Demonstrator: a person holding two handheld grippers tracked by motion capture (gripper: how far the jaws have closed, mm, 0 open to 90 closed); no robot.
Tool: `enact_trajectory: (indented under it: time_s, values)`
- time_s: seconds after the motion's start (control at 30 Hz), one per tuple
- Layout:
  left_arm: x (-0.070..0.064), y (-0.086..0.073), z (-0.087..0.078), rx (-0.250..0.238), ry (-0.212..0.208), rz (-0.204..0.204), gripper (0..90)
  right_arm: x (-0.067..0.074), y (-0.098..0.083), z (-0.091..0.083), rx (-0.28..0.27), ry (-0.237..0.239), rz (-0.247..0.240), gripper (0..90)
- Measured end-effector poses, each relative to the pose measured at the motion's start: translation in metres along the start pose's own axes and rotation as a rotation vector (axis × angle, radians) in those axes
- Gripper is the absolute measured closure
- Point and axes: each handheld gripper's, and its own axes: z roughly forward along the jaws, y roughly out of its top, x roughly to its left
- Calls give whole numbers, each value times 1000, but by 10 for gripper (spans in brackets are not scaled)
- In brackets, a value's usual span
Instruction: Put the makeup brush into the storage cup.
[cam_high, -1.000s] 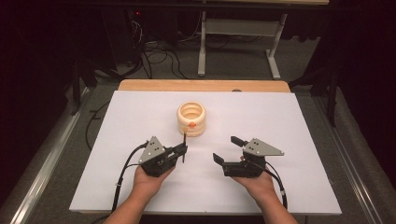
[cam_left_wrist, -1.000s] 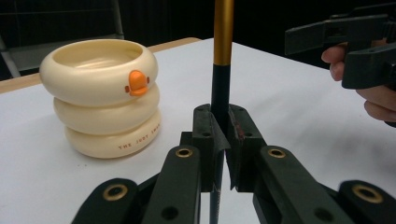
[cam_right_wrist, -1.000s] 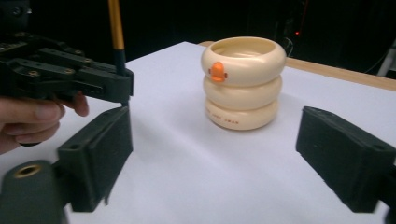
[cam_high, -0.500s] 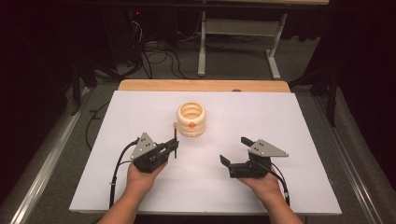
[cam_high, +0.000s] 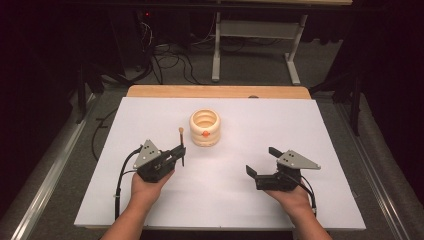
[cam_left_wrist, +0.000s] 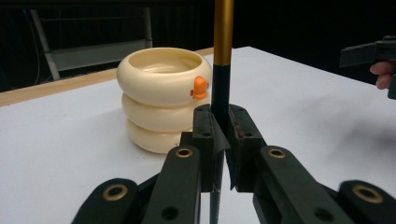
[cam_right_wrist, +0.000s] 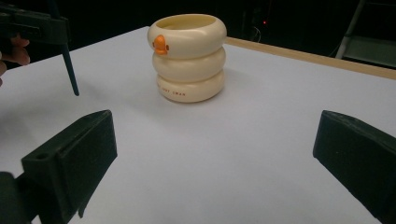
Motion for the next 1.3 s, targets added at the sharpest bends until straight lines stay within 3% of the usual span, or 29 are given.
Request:
enact_trajectory:
  time_s: [0.3,0.57,0.8,1.3]
  values:
    - [8,2,-6,-14,31,-6,830,-10,-5,-11,0,-24,-2,10]
    - [9,4,-5,-22,41,-3,830,-11,-7,-13,0,-39,1,12]
    - [7,17,1,-28,43,-7,830,-10,-8,-12,-2,-41,-2,13]
    - [13,47,17,-86,45,-39,830,-10,-8,-13,-7,-36,3,17]
